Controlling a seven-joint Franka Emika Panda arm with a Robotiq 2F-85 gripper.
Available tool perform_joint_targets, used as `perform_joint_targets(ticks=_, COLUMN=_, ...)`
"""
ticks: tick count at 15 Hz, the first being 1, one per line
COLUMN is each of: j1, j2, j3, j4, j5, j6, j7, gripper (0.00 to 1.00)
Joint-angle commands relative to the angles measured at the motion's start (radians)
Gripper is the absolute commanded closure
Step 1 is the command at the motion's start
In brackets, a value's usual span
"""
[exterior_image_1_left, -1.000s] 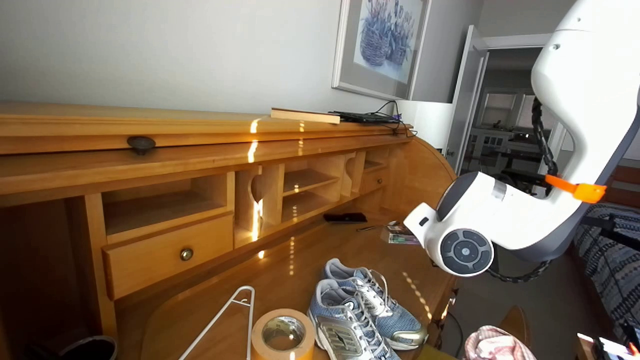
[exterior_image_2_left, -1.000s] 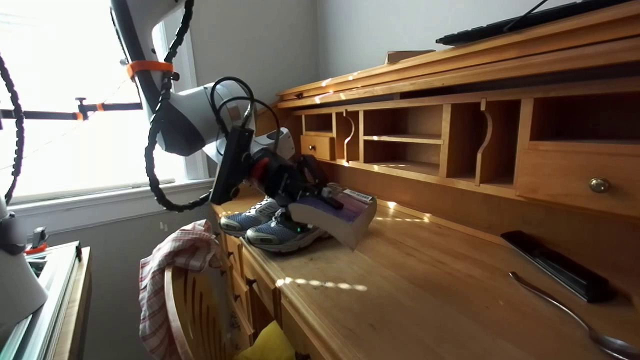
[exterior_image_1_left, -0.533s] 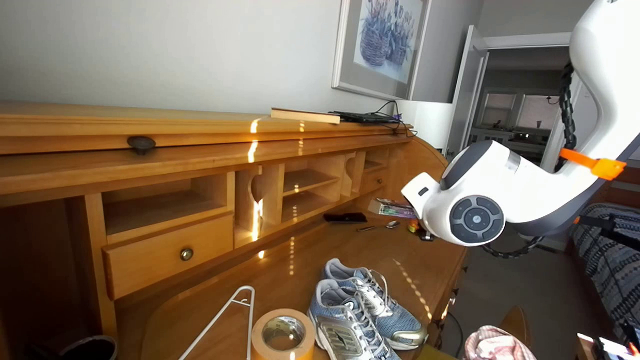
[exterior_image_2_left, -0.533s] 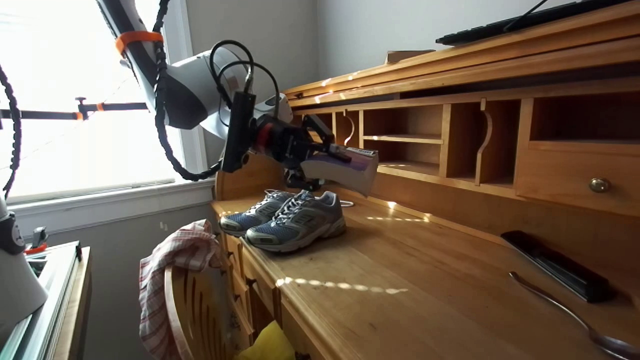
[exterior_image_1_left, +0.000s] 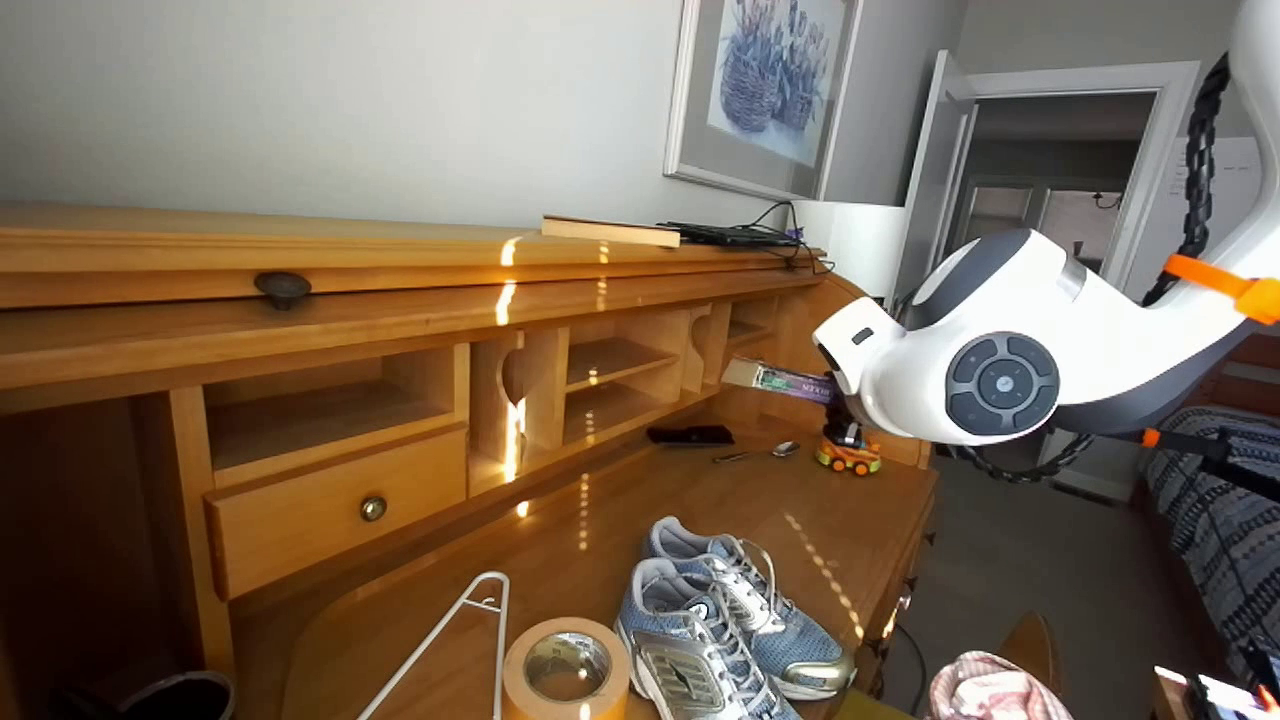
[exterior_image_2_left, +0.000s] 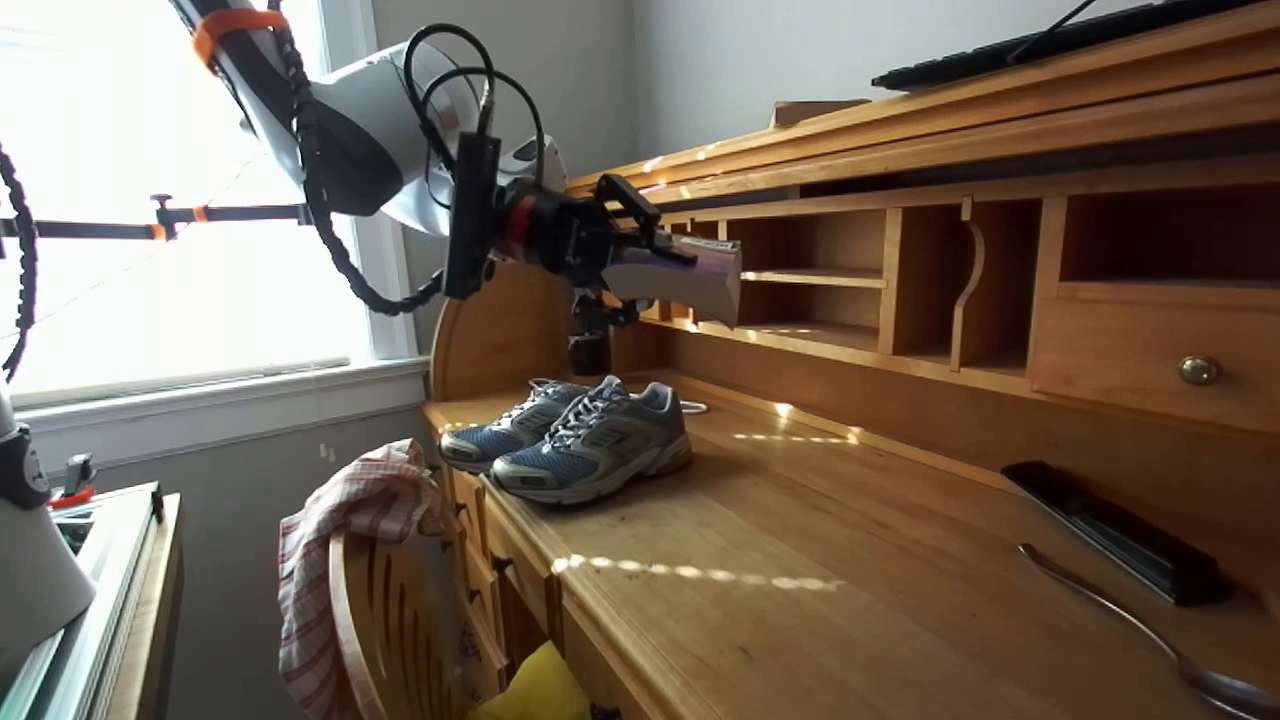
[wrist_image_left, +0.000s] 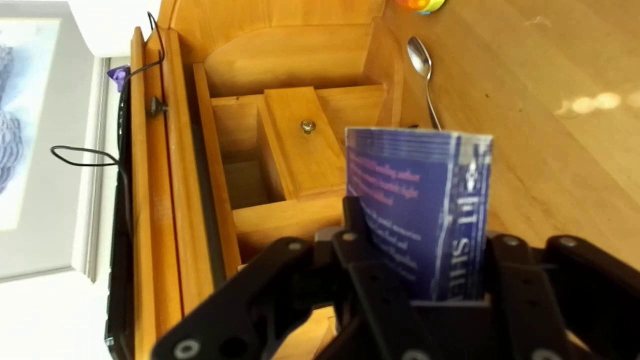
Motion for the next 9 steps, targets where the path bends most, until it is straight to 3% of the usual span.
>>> perform_joint_targets(ticks=1, j1=0.026, j2=-0.129, j3=-0.018, j4=-0.064, j5=-0.034, j6=0.026, j7=0.003, gripper=0.91)
perform_joint_targets(ticks=9, j1=0.061, j2=-0.210, j3=-0.034, j4=-0.020, j5=-0.003, j6=0.010, j7=-0.031, gripper=0.91)
